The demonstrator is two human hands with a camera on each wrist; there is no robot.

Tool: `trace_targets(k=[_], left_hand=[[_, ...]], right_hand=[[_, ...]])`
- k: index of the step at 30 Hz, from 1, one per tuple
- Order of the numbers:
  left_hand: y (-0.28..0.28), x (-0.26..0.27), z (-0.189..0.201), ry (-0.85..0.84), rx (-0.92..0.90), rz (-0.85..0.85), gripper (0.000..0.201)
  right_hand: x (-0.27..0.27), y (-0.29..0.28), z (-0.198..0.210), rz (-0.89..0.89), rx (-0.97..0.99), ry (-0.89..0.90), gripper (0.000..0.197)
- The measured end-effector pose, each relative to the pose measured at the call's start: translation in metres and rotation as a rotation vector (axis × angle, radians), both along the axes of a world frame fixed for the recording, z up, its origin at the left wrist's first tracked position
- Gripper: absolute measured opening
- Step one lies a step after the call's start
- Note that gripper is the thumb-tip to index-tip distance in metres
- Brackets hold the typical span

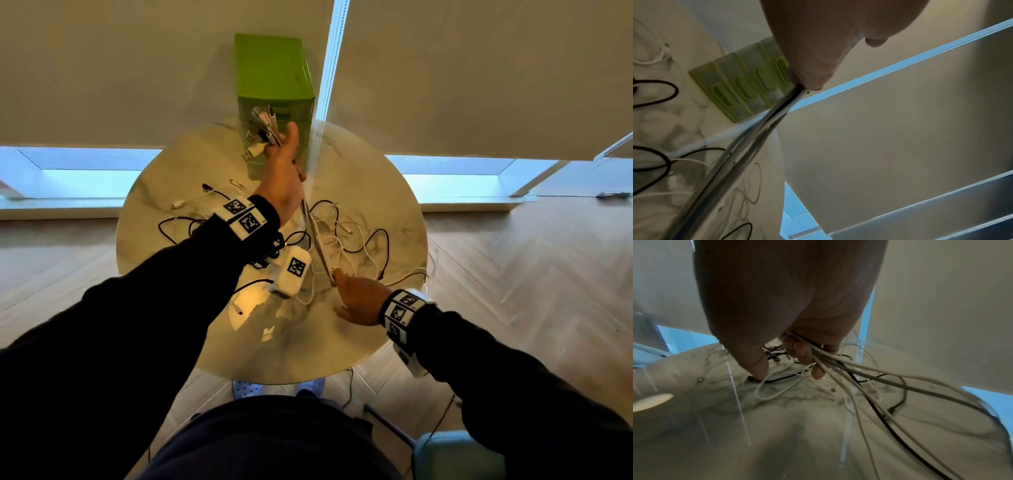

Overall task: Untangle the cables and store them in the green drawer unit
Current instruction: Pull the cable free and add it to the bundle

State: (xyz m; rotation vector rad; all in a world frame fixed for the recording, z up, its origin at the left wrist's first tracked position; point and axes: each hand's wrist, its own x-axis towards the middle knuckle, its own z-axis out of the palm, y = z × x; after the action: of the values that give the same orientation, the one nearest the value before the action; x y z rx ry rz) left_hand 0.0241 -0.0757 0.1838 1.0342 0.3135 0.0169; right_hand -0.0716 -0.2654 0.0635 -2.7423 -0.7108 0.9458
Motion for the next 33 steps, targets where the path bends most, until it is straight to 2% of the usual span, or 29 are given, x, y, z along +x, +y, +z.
trace_targets(k=[2,3,6,8,10,12,14,16,18,21,25,27,29,30,31,33], left_hand=[[0.005,0.002,-0.008,0.026,0.044,-0.006,0.051],[0.008,0.001,-0.011,0.037,0.091,-0.005,0.052],[0.021,0.004,-0.025,0.033,0.167,-0.029,0.020],[0.033,0.007,-0.032,0.035,0.157,0.004,0.015],[0.045,0.010,-0.037,0.038,0.091,0.046,0.017],[0.057,0.011,-0.036,0.069,0.017,0.100,0.018],[0.063,0.009,-0.037,0.083,-0.043,0.143,0.023],[0.064,0.005,-0.040,0.081,-0.056,0.151,0.026],[0.064,0.001,-0.045,0.098,-0.026,0.151,0.027],[0.067,-0.001,-0.053,0.131,0.055,0.162,0.026],[0.080,-0.003,-0.065,0.111,0.193,0.134,0.024],[0.086,-0.004,-0.067,0.108,0.228,0.131,0.024],[0.090,-0.005,-0.067,0.096,0.208,0.131,0.024],[0.091,-0.007,-0.066,0.096,0.206,0.127,0.025],[0.092,-0.008,-0.068,0.100,0.217,0.127,0.025],[0.091,-0.011,-0.071,0.119,0.254,0.114,0.024]], right_hand=[[0.001,0.006,-0.003,0.027,0.040,0.108,0.059],[0.007,0.008,-0.004,0.017,0.054,0.158,0.057],[0.033,0.018,-0.003,-0.167,0.194,0.193,0.040],[0.046,0.029,0.001,-0.312,0.405,0.179,0.030],[0.052,0.037,0.001,-0.358,0.527,0.103,0.028],[0.058,0.036,-0.003,-0.347,0.474,-0.040,0.031],[0.066,0.021,-0.016,-0.324,0.273,-0.202,0.031],[0.071,0.008,-0.027,-0.279,0.077,-0.253,0.029],[0.067,0.007,-0.033,-0.182,0.003,-0.167,0.029],[0.047,0.027,-0.030,-0.010,-0.039,0.102,0.040],[0.030,0.052,-0.025,0.164,0.029,0.322,0.052],[0.041,0.057,-0.017,0.224,0.131,0.380,0.047],[0.059,0.059,-0.006,0.170,0.305,0.381,0.034],[0.069,0.060,-0.003,0.112,0.386,0.341,0.036],[0.079,0.062,-0.002,0.056,0.428,0.295,0.037],[0.098,0.064,-0.014,0.003,0.386,0.221,0.033]])
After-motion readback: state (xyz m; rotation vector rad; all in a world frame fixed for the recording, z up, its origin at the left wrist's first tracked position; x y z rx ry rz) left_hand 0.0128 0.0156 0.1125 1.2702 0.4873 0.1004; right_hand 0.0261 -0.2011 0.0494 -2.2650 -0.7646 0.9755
